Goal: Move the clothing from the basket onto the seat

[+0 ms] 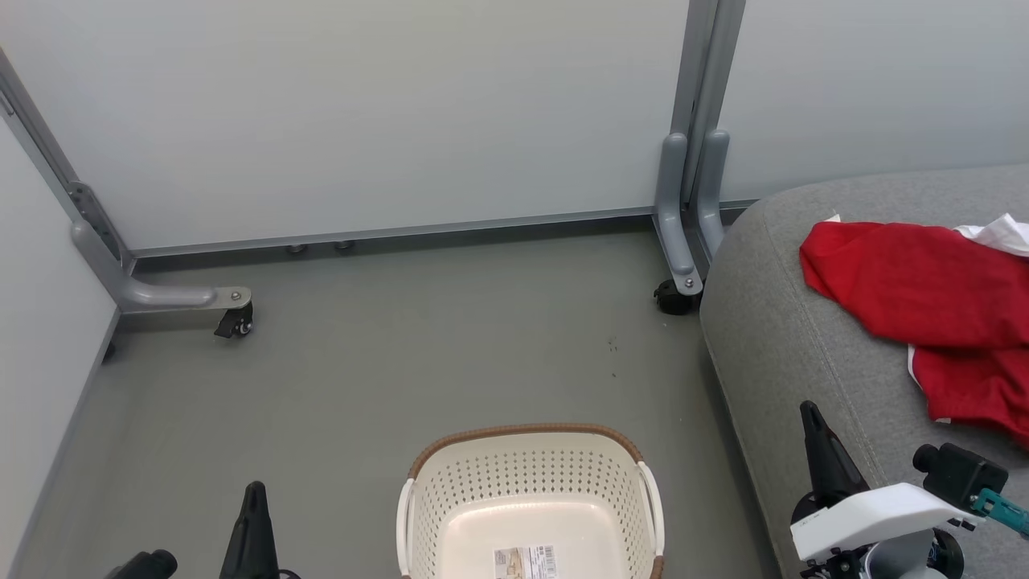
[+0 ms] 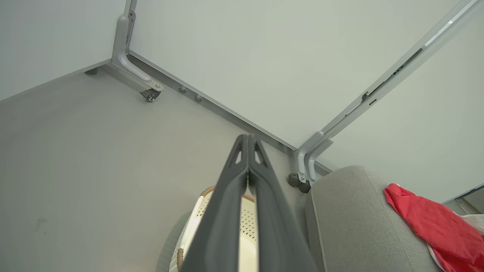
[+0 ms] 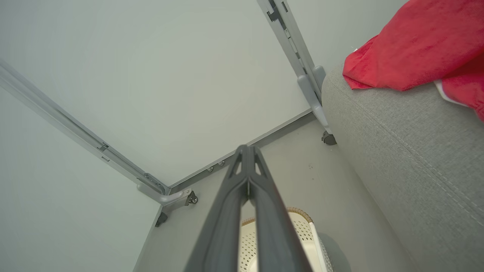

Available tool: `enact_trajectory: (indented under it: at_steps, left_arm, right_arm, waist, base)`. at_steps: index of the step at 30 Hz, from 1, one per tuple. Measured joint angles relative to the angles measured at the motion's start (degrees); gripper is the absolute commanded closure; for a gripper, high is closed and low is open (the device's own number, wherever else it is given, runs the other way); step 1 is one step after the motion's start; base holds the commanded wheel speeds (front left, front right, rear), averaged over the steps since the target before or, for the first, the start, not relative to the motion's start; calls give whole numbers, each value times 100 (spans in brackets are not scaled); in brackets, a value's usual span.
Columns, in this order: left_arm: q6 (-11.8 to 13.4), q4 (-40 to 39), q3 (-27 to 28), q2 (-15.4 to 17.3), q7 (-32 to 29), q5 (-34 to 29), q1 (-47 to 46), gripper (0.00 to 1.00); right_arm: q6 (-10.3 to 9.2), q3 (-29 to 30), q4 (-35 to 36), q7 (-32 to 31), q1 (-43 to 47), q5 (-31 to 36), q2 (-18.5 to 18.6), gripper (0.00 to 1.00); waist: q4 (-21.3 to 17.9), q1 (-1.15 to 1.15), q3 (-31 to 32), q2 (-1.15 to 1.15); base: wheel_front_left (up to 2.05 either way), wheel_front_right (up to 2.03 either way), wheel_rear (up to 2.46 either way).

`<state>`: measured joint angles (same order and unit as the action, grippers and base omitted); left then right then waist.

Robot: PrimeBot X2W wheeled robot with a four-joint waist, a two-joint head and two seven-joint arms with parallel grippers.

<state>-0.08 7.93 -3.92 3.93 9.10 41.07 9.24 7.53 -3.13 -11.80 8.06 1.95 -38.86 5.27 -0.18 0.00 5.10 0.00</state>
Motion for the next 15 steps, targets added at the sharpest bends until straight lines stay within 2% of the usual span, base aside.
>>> enact_trajectory:
  at_steps: [15]
  left_arm:
    - [-181,136,157,35,-291,1277,-326,100]
  right_arm:
    - [-1,201,-55,-321,-175,-1261,-48,100]
  waist:
    - [3,0,-88,0]
  base:
    - [0,0,0]
